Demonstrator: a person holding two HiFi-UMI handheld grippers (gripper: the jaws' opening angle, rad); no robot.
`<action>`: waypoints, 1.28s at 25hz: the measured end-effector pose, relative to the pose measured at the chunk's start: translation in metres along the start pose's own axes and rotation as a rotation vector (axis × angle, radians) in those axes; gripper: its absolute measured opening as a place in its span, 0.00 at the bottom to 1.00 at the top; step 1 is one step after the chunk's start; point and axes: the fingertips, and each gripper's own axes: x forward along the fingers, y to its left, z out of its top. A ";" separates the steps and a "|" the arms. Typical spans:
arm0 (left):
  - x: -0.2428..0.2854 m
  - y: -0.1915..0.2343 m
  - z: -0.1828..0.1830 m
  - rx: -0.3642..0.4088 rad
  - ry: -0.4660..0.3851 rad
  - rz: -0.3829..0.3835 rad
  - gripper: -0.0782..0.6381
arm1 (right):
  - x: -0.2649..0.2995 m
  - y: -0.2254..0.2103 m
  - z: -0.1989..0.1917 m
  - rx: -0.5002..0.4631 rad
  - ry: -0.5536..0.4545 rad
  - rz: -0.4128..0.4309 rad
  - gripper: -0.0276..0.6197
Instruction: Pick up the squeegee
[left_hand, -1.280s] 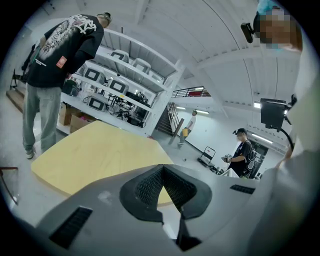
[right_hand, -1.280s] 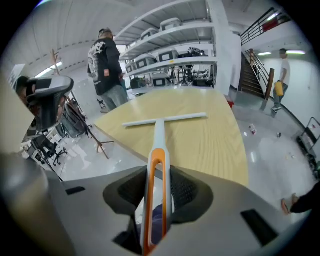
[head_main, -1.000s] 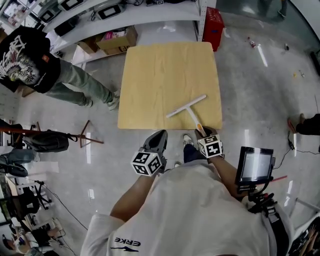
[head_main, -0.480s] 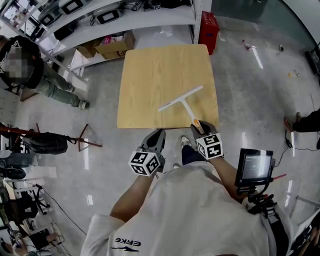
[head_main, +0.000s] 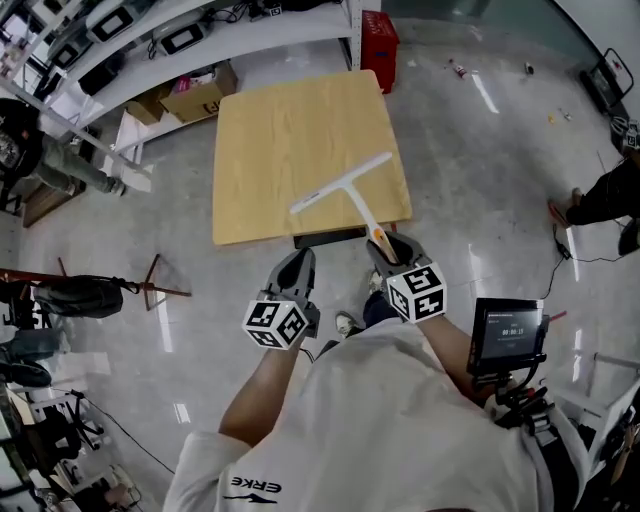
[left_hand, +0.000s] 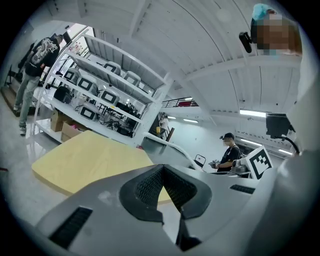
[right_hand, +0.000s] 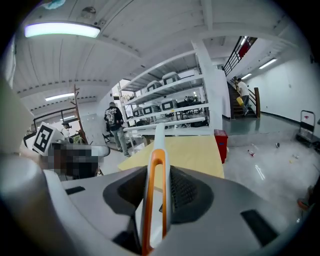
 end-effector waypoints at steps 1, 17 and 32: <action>-0.001 -0.005 -0.001 -0.001 -0.005 -0.001 0.11 | -0.007 0.001 0.001 0.006 -0.006 0.004 0.24; 0.005 -0.092 0.005 0.033 -0.077 -0.026 0.12 | -0.097 -0.022 0.029 0.003 -0.120 0.065 0.24; 0.017 -0.113 -0.006 0.052 -0.070 -0.023 0.12 | -0.111 -0.043 0.019 0.015 -0.138 0.072 0.24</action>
